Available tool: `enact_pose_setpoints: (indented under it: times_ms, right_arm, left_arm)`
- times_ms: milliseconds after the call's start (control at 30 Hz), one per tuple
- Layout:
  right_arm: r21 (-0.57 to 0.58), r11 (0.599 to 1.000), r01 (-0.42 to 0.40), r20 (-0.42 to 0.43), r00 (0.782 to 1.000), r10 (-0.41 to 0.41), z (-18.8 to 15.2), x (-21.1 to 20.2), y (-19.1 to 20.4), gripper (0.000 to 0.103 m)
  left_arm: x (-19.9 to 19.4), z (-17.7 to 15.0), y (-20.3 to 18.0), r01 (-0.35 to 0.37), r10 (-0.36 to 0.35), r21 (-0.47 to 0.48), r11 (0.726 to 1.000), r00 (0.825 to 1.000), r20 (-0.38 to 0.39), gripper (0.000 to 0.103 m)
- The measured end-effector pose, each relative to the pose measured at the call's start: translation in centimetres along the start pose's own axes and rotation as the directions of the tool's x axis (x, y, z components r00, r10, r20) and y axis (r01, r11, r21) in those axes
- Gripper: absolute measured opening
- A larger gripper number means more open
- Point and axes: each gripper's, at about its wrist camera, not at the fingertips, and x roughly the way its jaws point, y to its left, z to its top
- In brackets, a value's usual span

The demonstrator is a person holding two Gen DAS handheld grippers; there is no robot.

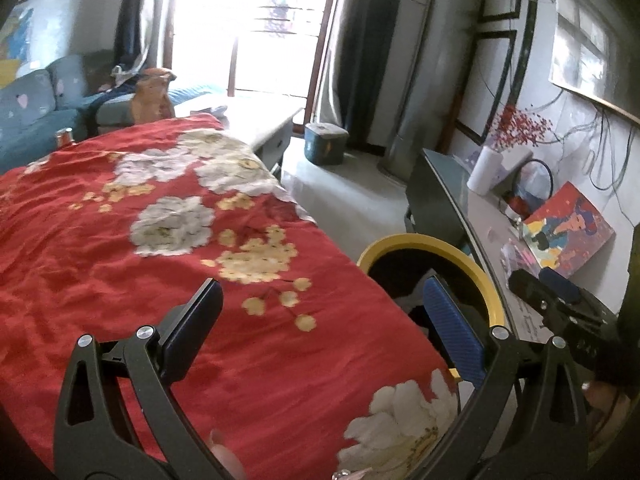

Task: Collect trash

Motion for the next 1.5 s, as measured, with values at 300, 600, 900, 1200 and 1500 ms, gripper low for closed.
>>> enact_pose_setpoints:
  times_ms: [300,600,900,1200,1500]
  right_arm:
    - [-0.066,0.998,-0.019,0.057,0.998,0.023,-0.8,-2.2,3.0,0.096]
    - [-0.117,0.991,-0.062,0.192,0.978,0.084,-1.8,-5.4,5.7,0.096]
    - [-0.154,0.987,-0.054,0.372,0.922,0.108,-2.9,-8.3,7.7,0.096]
    - [-0.169,0.986,-0.010,0.435,0.897,0.083,-4.5,-8.8,9.1,0.096]
    - [-0.177,0.984,0.005,0.422,0.904,0.071,-5.9,-7.4,9.4,0.097]
  left_arm:
    - [-3.4,-1.1,2.8,-0.072,0.073,-0.024,0.997,0.996,0.048,0.092]
    - [-7.2,-2.8,4.2,-0.118,0.119,-0.019,0.993,0.984,0.136,0.092]
    - [-9.9,-5.8,4.9,-0.145,0.142,-0.003,0.989,0.963,0.228,0.092]
    - [-10.9,-6.2,5.2,-0.168,0.168,-0.026,0.986,0.946,0.277,0.092]
    - [-10.5,-6.6,5.2,-0.165,0.167,-0.029,0.986,0.948,0.272,0.092]
